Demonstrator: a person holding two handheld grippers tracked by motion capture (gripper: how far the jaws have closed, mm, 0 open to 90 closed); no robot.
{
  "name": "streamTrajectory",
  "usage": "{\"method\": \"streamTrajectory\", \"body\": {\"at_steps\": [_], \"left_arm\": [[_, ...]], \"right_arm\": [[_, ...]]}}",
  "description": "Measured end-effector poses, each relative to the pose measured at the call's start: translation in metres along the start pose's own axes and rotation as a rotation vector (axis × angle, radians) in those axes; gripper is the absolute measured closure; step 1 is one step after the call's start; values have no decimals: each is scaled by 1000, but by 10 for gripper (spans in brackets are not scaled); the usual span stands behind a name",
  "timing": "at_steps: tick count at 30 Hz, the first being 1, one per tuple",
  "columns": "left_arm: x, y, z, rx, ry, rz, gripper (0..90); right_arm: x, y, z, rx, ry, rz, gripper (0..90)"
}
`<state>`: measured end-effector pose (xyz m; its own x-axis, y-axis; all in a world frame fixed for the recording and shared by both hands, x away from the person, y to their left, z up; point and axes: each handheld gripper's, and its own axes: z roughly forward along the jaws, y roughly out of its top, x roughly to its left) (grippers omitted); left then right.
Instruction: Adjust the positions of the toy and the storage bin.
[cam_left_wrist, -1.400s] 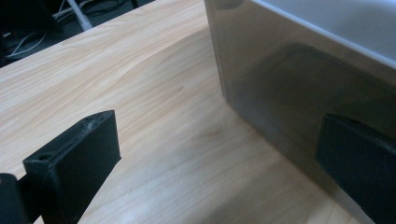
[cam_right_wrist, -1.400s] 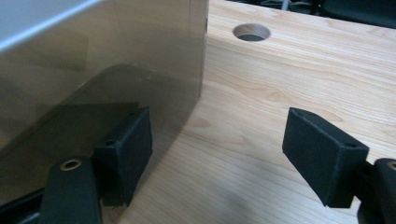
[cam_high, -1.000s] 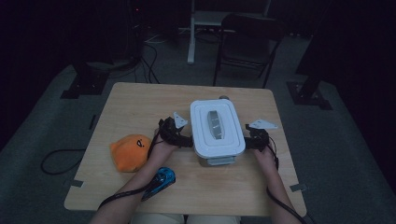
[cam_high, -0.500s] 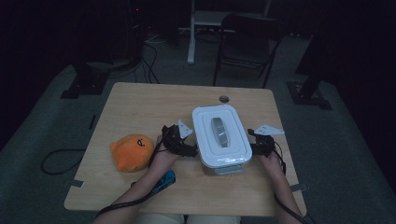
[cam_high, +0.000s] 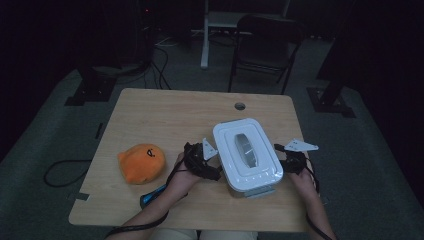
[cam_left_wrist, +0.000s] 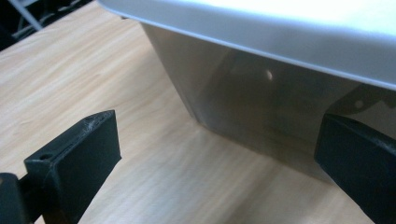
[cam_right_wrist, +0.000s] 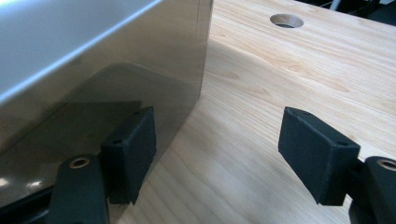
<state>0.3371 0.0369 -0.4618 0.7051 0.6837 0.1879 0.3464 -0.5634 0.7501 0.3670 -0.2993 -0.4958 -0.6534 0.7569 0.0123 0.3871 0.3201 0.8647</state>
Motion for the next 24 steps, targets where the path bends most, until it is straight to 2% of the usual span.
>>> {"method": "streamTrajectory", "body": {"at_steps": [6,7,8,9,10,11,12,15,17,19,24], "left_arm": [[-16,-1,-4,0,-46,40,8],[-17,-3,-4,-6,-57,39,8],[-17,-4,-5,-13,-66,36,8],[-18,-6,-5,-15,-93,23,8],[-18,-6,-5,-15,-93,23,8],[-20,-10,-6,-11,-134,15,8],[-22,-12,-6,-6,-144,20,8],[-27,-20,-5,17,-178,17,8],[-32,-25,-5,29,-196,13,8],[-35,-29,-3,47,-210,22,9],[-39,-35,1,60,-226,6,9]], "right_arm": [[-1,-9,-12,-7,2,3,271],[-2,-11,-13,-6,-3,7,266],[-3,-12,-15,5,0,29,223],[-5,-13,-16,3,1,48,204],[-5,-13,-16,3,1,48,204],[-7,-15,-19,-10,-36,79,205],[-11,-16,-24,-16,-86,106,196],[-16,-15,-36,-68,-119,176,170],[-16,-11,-46,-90,-142,196,142],[-13,-6,-53,-113,-158,195,136],[2,18,-70,-146,-178,178,130]]}}
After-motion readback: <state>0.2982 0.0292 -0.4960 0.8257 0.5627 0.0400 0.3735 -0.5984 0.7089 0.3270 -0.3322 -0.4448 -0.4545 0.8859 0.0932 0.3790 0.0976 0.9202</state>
